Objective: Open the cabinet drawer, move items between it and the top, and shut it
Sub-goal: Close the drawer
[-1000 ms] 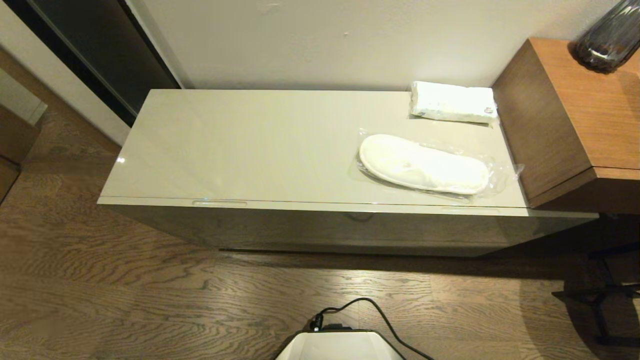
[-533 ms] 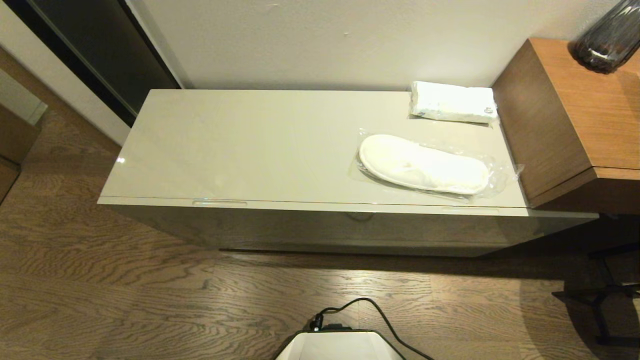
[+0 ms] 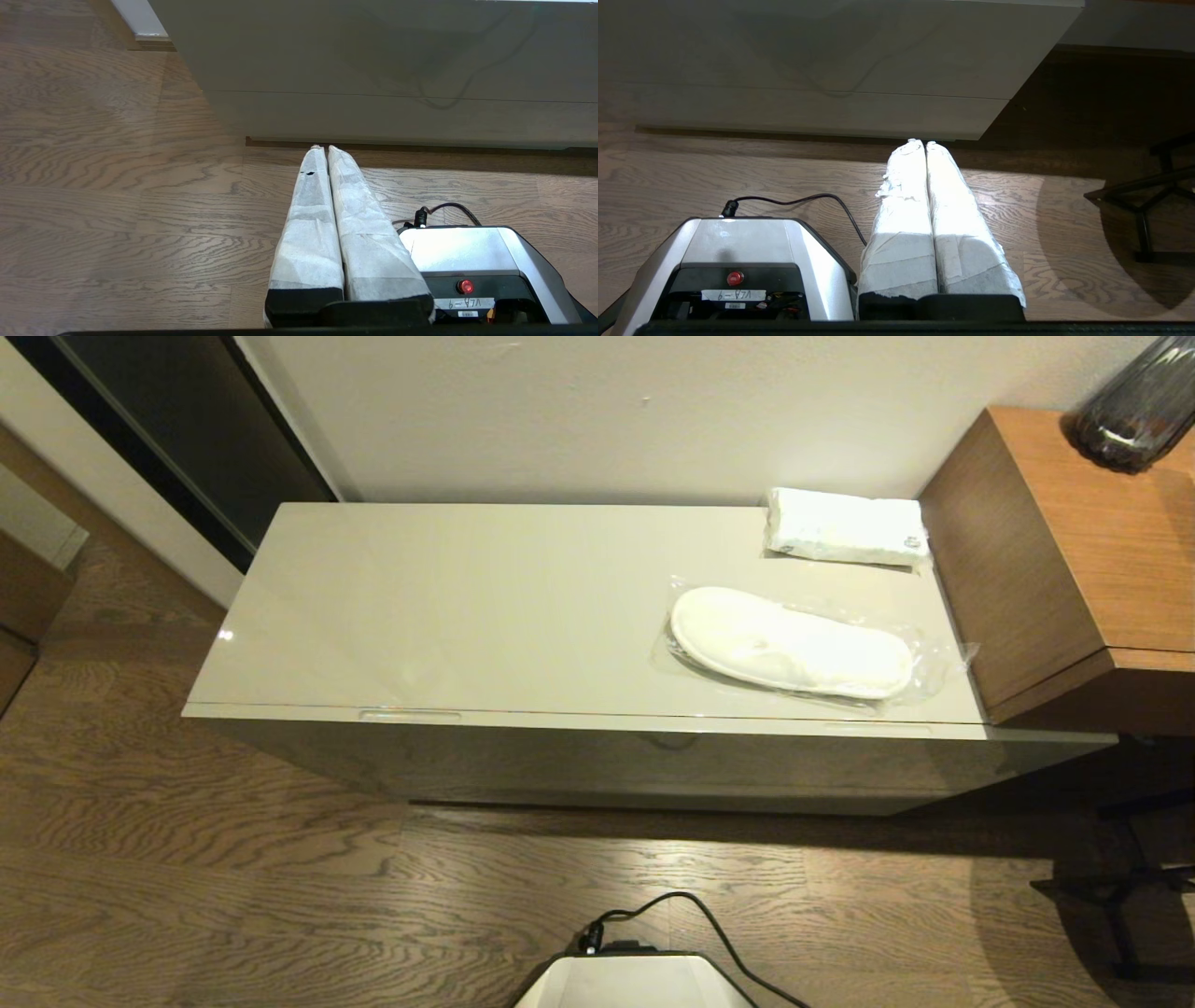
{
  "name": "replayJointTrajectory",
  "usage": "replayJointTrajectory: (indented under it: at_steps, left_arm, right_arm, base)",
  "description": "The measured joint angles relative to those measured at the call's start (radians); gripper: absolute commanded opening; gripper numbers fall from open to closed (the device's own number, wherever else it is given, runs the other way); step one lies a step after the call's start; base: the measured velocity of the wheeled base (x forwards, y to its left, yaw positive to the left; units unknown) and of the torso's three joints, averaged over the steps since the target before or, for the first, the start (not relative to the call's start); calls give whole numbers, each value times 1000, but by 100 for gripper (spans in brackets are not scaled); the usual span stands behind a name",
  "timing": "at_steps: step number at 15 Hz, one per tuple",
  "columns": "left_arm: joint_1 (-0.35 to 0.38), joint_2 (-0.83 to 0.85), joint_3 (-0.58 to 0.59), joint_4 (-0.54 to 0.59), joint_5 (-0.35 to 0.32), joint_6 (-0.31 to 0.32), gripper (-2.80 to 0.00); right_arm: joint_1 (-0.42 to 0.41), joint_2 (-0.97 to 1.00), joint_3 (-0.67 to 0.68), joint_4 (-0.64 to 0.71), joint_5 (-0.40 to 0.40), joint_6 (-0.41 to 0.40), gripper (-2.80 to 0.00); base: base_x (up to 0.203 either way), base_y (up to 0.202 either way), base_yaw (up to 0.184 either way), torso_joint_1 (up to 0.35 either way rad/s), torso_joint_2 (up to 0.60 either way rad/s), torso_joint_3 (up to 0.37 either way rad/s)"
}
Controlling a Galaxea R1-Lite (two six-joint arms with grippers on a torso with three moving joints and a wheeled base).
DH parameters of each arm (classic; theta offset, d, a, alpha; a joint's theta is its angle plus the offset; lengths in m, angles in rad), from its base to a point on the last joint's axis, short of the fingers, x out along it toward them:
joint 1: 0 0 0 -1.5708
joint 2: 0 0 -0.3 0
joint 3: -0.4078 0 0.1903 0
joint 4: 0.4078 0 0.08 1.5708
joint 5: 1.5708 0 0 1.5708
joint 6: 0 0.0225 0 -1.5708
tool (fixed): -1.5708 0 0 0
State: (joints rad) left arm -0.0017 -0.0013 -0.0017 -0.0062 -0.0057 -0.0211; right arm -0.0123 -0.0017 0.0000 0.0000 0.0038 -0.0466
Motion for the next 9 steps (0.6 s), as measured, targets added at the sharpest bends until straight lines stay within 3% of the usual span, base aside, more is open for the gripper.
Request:
replayJointTrajectory:
  at_steps: [9]
  left_arm:
    - [0,0,0,0,0,0,-280]
  right_arm:
    - [0,0,0,0,0,0,-280]
  base:
    - [0,0,0,0,0,0]
